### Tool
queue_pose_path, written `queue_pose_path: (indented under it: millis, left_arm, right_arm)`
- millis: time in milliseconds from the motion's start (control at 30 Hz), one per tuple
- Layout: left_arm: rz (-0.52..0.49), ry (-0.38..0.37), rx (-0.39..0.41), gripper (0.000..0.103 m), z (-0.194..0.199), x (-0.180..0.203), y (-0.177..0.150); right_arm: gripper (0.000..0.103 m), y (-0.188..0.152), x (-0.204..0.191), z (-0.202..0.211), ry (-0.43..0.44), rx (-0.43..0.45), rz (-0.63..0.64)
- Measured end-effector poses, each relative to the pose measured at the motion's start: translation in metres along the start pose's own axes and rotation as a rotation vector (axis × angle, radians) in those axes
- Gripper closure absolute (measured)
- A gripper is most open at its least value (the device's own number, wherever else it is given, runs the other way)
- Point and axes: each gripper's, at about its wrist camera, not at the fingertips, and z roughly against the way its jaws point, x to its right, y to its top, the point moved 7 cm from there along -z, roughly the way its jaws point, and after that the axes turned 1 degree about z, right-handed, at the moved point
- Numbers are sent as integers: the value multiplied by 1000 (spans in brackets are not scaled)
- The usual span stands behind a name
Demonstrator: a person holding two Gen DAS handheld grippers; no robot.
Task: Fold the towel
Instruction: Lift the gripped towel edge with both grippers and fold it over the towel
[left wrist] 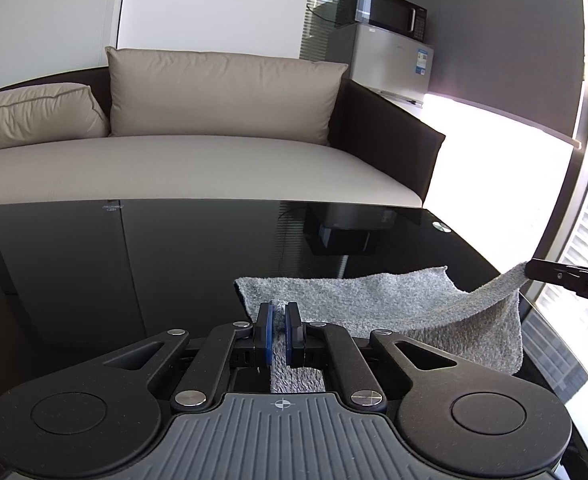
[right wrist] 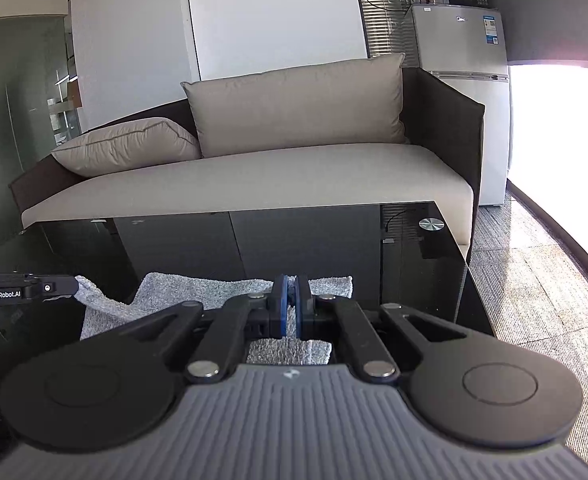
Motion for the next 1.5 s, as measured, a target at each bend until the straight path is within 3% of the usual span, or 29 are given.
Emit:
queue_pose_path:
  millis: [767, 1500]
  left_arm:
    - [36, 2, -31, 98, -51, -13, 22]
    - [35, 22, -83, 97, -90, -17, 25]
  right_arm:
    - [100, 14, 18, -61, -13, -19, -33]
    - [100, 10, 28, -94, -29, -64, -63]
